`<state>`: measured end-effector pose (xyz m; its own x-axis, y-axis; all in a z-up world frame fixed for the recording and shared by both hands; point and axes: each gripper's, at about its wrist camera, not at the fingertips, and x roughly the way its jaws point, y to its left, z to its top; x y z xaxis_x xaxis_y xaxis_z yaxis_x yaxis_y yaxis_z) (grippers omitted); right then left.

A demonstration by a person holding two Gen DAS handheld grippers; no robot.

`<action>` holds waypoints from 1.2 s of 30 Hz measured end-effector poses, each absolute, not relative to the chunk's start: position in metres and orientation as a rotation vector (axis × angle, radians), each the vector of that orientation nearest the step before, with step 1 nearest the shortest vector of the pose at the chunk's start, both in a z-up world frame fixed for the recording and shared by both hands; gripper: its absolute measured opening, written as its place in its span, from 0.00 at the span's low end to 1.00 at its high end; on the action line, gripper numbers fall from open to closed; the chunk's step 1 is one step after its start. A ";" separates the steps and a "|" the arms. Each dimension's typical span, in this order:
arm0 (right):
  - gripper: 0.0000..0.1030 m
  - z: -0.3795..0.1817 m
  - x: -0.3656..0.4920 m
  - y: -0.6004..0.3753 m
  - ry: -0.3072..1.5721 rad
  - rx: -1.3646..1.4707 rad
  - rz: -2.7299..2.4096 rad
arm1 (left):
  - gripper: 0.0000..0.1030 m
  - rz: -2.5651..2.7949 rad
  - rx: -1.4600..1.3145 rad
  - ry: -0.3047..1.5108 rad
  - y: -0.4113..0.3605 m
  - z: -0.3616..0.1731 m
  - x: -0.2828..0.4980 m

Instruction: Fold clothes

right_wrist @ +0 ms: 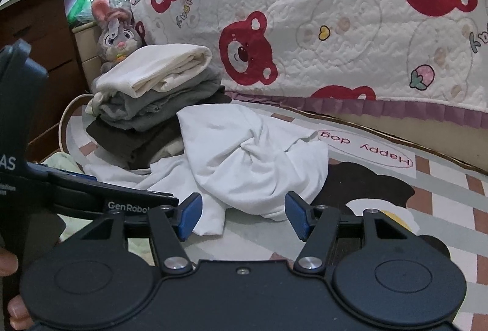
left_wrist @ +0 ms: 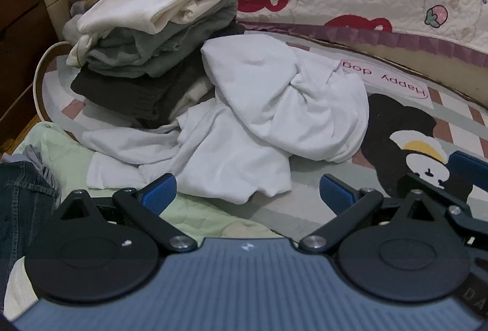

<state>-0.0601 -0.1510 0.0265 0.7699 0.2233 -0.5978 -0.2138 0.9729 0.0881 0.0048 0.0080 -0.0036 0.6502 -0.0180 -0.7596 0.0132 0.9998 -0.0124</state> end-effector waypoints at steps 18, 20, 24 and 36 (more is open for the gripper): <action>0.63 0.016 -0.056 -0.146 0.709 0.006 0.219 | 0.99 -0.029 -0.037 0.905 0.018 -0.014 0.011; 0.63 0.015 -0.056 -0.145 0.715 0.009 0.218 | 0.99 -0.031 -0.039 0.915 0.019 -0.017 0.012; 0.63 0.015 -0.055 -0.143 0.714 0.003 0.215 | 0.99 -0.030 -0.037 0.931 0.019 -0.021 0.015; 0.63 0.021 -0.057 -0.136 0.666 -0.088 0.224 | 0.99 -0.020 -0.047 0.949 0.023 -0.024 0.017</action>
<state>-0.0573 -0.1357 0.0206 0.7632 0.1778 -0.6212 -0.2338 0.9722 -0.0090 0.0171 0.0230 -0.0239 0.5824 -0.0376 -0.8120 -0.0035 0.9988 -0.0488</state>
